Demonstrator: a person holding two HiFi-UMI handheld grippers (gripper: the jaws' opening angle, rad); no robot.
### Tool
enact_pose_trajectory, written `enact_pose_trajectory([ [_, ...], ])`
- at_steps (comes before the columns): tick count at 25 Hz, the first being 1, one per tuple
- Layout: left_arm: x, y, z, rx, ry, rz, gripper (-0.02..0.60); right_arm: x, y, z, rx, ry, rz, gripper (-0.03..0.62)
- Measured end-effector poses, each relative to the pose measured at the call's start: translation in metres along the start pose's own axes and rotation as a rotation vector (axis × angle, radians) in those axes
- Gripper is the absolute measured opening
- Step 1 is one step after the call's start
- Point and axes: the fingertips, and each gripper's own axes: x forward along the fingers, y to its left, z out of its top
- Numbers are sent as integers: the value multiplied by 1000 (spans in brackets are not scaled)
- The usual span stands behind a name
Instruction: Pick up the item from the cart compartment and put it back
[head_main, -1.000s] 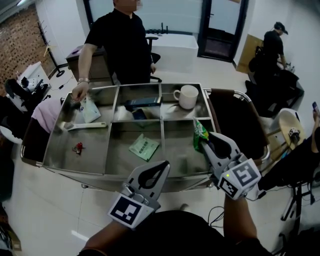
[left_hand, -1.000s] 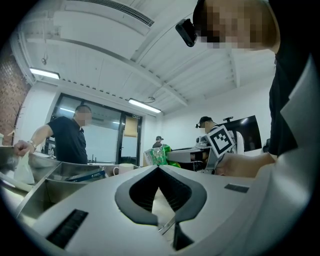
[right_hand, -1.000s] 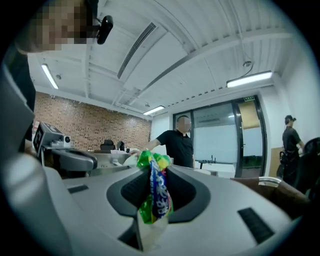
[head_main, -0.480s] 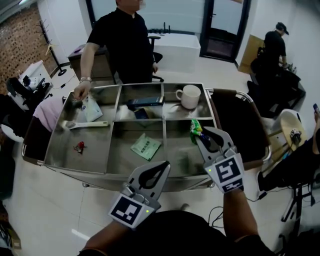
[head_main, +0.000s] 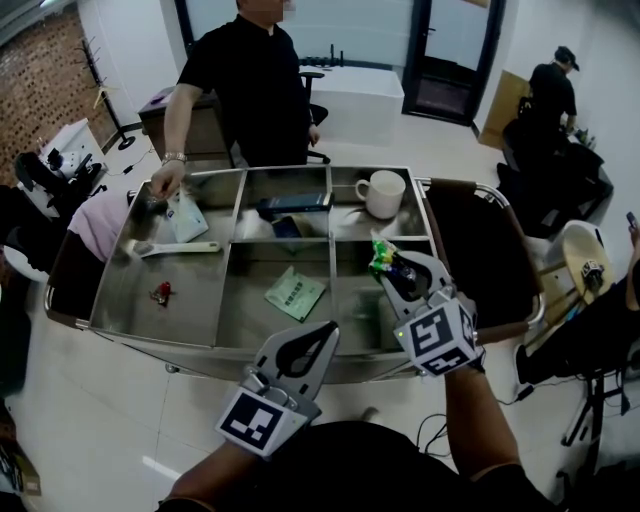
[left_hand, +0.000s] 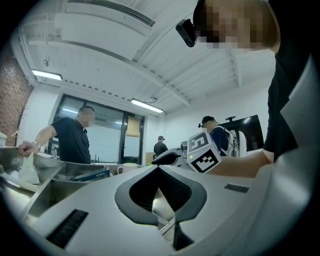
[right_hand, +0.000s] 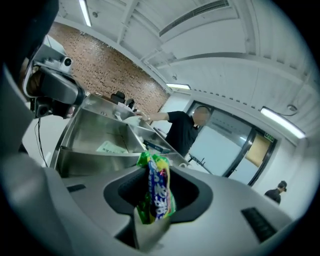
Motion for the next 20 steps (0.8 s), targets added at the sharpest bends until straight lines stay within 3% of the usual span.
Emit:
enact_pose_trajectory([
  [2,0,0,0,1,0,-1,0,5,10,-7,18,45,60,276],
  [5,-1,1,0,-2,0,-1,0,8,17,-11,14,75,89,278],
  [18,2,3,-2,-6,0,1,0,4,7,-5,66,34,68,276],
  [19,2,3,-1,-6,0,1,0,2,5,-1,77,12,58,245],
  [20,2,3,-1,-4,1,1,0,-1,2,4,93,-15,46,116],
])
